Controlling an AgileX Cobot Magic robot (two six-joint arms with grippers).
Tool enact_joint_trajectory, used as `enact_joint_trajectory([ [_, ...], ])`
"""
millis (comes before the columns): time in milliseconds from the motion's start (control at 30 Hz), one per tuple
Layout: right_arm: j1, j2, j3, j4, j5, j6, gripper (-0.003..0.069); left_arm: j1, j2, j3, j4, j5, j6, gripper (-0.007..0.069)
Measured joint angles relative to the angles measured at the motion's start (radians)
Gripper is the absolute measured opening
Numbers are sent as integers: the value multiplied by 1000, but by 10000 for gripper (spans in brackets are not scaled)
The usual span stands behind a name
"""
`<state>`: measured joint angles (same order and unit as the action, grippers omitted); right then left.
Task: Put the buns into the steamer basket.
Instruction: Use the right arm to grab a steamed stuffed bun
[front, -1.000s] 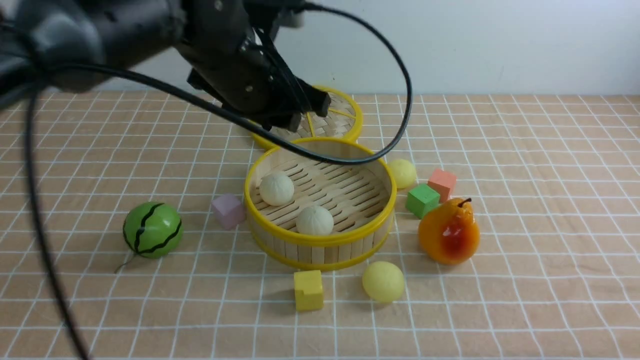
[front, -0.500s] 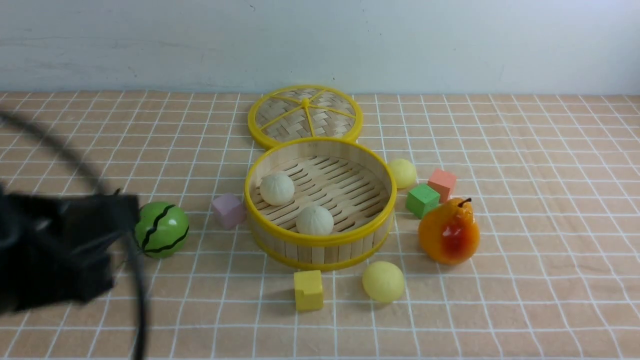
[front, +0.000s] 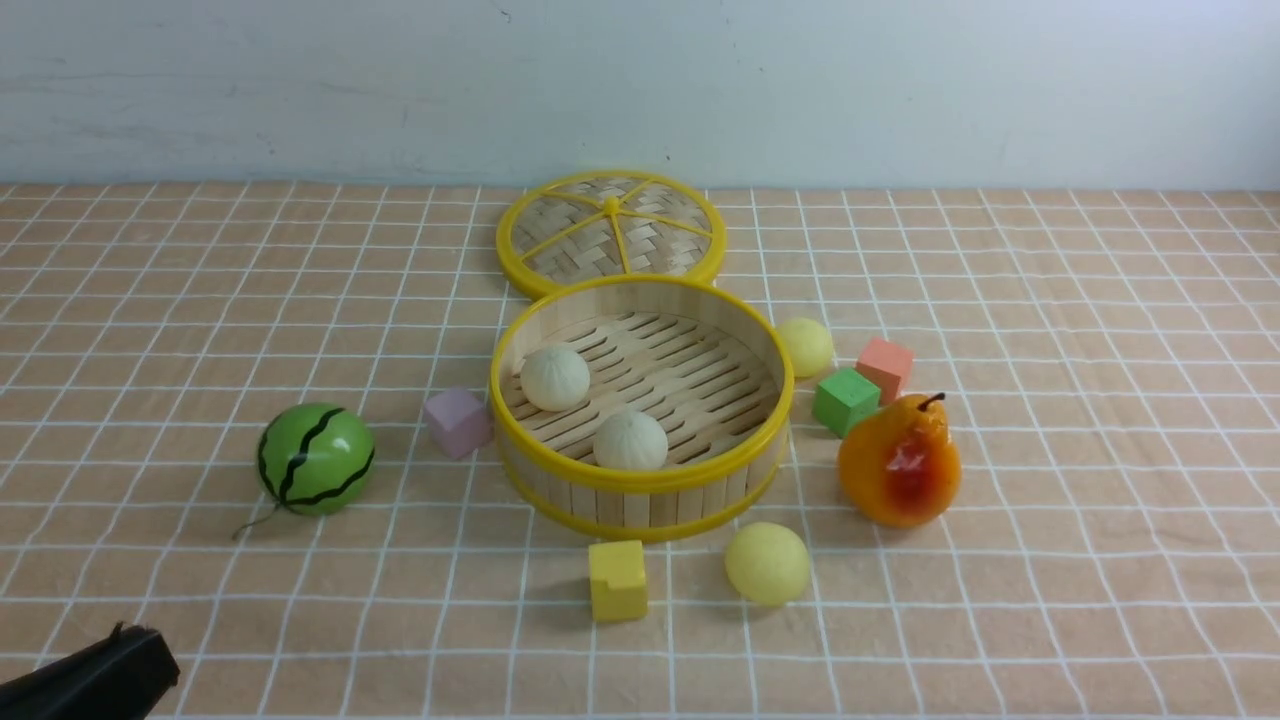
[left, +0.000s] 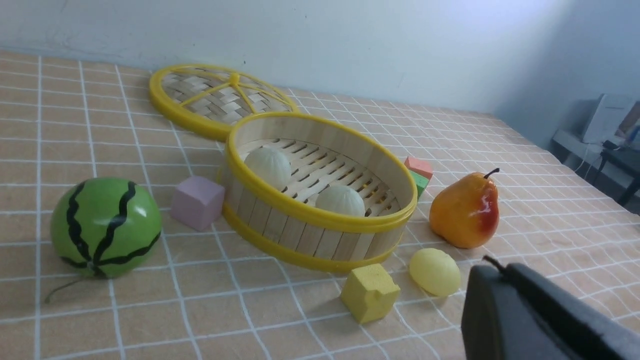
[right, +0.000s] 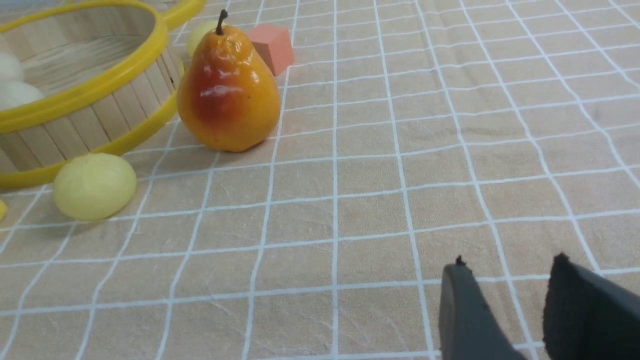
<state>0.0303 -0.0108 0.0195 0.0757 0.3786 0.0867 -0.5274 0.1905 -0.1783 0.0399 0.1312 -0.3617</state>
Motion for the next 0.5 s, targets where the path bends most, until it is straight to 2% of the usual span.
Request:
enact_joint_trajectory([
  [67,0,0,1,53,-14,27,241,0,-1,3,0,4,0,-13],
  [100,0,0,6,134,-40,69,241,0,-1,3,0,9,0,-13],
  [133,0,0,7,145,-45,76,241,0,-1,3,0,11,0,-13],
  [167,0,0,8,229,-85,114,241,0,-1,4,0,19,-1,-13],
  [200,0,0,8,254,-99,125,241,0,-1,4,0,21,-1,-13],
  [233,0,0,8,351,-157,162,241,0,-1,4,0,31,-2,-13],
  [333,0,0,5,507,-245,187,241,0,-1,6,0,39,-2,-13],
  [433,0,2,-42,563,-213,177,237,0,-1,8,0,43,-2,-13],
  [500,0,69,-163,569,-70,99,200,0,-1,8,0,43,-2,-13],
])
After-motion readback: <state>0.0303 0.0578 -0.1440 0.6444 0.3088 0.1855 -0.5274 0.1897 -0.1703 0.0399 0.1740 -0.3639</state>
